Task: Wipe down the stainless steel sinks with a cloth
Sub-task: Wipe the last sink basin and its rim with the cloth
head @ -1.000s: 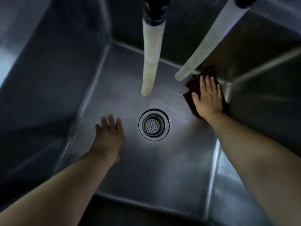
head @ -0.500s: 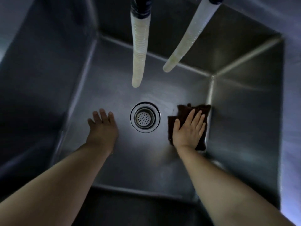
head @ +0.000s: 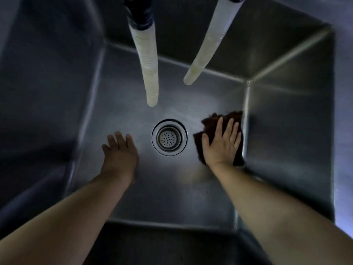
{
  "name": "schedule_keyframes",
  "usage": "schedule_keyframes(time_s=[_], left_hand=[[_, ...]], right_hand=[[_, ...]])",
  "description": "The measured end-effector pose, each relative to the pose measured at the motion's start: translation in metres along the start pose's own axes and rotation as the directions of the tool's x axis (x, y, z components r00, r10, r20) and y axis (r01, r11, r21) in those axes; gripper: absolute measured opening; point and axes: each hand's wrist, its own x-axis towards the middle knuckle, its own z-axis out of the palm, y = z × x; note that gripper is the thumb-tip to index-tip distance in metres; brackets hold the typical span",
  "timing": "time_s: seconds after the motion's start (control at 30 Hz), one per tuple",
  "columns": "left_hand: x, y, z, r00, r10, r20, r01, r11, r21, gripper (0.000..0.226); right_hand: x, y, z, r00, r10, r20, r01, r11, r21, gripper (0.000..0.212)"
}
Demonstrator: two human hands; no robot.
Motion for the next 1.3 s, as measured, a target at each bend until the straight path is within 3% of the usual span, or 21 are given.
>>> schedule_keyframes(time_s=[0.17,0.33,0.57,0.8,0.97,1.13,1.3], left_hand=[[0.004,0.0,0.002,1.0,0.004,0.003,-0.004,0.999,0.032,0.127],[0.007,-0.002,0.004,1.0,0.016,0.017,-0.016,1.0,0.023,0.13],[0.01,-0.002,0.008,1.0,0.009,0.008,-0.009,1.0,0.015,0.133],[0.005,-0.002,0.006,0.999,0.028,-0.019,-0.028,0.999,0.032,0.131],[0.002,-0.004,0.006,0.999,0.049,-0.012,-0.048,0.998,0.037,0.129],[0.001,-0.002,0.008,0.997,0.032,-0.065,-0.033,0.999,-0.016,0.096],[0.0,-0.003,0.007,0.999,0.03,-0.043,-0.032,0.998,-0.05,0.104]], right_hand=[[0.074,0.004,-0.015,0.993,-0.09,-0.072,0.09,0.996,-0.007,0.074],[0.091,0.001,-0.014,0.991,-0.099,-0.088,0.098,0.995,-0.021,0.073],[0.032,0.002,-0.006,0.951,-0.31,-0.008,0.309,0.95,-0.052,0.073],[-0.073,-0.021,0.011,0.907,-0.416,0.06,0.418,0.908,-0.02,0.081],[-0.133,-0.043,0.025,0.755,-0.645,0.122,0.653,0.757,-0.04,0.085],[-0.159,-0.049,0.035,0.484,-0.853,0.194,0.87,0.493,-0.006,0.079],[-0.144,-0.025,0.033,0.24,-0.954,0.182,0.969,0.246,0.007,0.071]])
